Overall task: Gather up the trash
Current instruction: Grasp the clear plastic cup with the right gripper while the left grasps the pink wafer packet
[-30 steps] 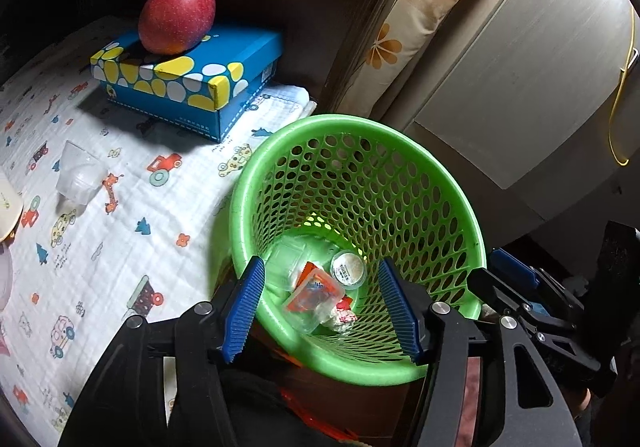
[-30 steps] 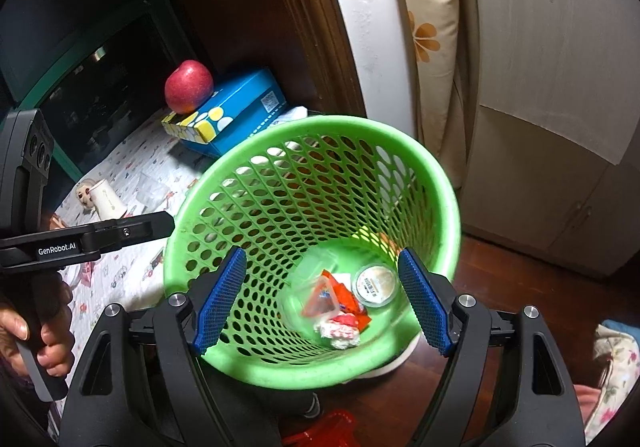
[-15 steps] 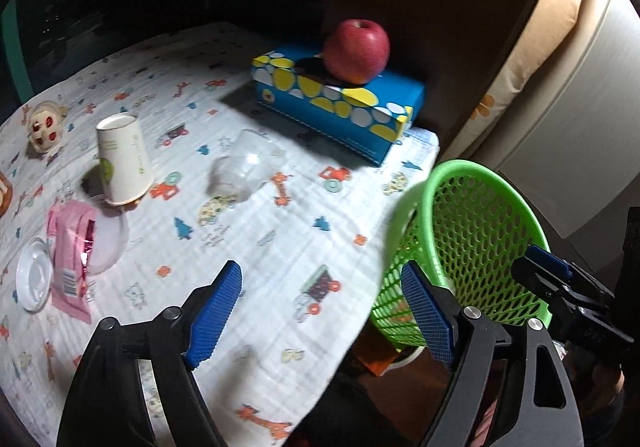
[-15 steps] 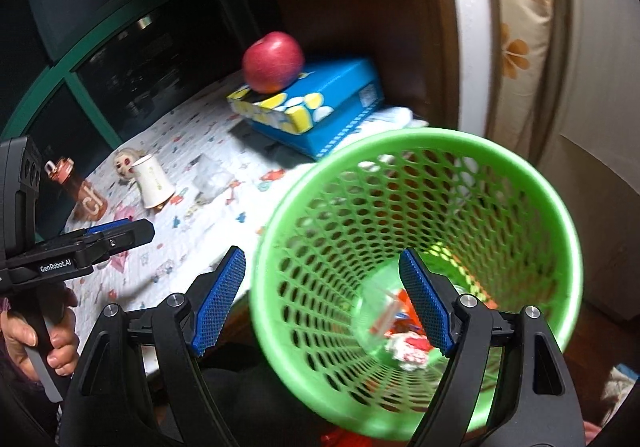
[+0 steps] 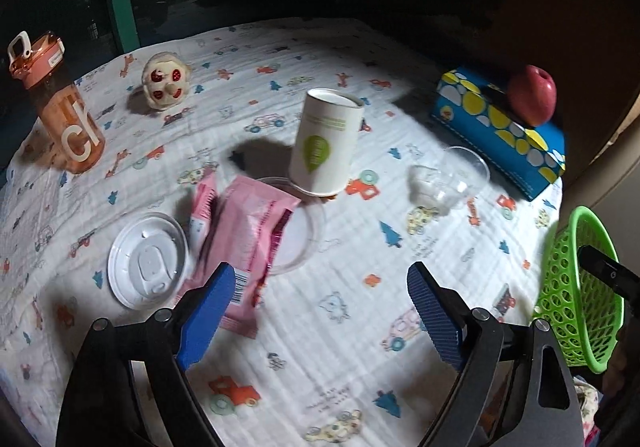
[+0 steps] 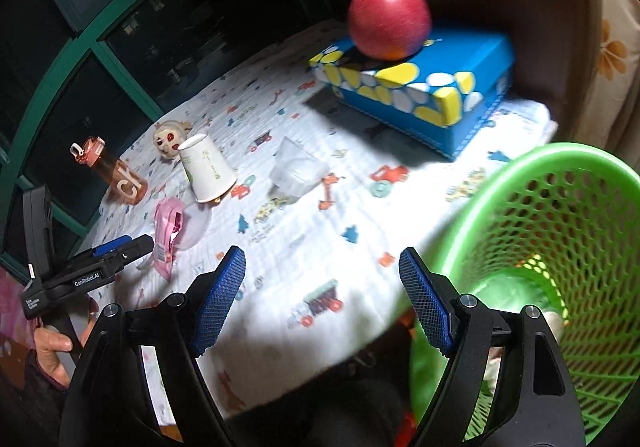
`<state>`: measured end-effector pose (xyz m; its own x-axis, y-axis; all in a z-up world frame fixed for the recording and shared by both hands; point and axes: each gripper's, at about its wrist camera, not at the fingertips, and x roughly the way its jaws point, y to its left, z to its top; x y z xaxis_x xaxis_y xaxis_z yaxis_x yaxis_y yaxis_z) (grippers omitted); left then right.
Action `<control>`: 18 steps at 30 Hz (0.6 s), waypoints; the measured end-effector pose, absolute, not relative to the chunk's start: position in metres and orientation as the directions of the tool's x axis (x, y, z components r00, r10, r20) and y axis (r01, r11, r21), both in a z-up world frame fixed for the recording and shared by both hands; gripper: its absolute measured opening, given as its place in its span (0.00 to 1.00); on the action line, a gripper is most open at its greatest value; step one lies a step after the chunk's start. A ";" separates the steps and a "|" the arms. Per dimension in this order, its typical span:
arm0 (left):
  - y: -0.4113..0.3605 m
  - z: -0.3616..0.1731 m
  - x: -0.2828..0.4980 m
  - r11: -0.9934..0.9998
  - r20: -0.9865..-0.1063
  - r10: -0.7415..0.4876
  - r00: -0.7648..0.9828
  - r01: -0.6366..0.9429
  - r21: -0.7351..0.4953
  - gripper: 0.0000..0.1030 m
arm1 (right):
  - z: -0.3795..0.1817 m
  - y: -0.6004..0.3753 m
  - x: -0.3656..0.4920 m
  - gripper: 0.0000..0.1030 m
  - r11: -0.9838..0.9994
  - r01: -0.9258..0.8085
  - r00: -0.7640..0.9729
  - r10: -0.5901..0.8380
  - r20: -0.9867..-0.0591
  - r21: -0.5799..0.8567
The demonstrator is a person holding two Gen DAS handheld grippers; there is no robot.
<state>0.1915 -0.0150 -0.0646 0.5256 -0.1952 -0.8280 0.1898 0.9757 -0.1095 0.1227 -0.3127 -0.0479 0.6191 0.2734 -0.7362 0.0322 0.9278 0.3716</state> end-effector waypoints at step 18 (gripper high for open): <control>0.025 -0.099 0.242 0.963 -0.858 -0.222 0.464 0.240 -0.119 0.88 | -0.099 -0.283 0.242 0.76 0.834 0.153 0.527 0.385 -0.758 0.530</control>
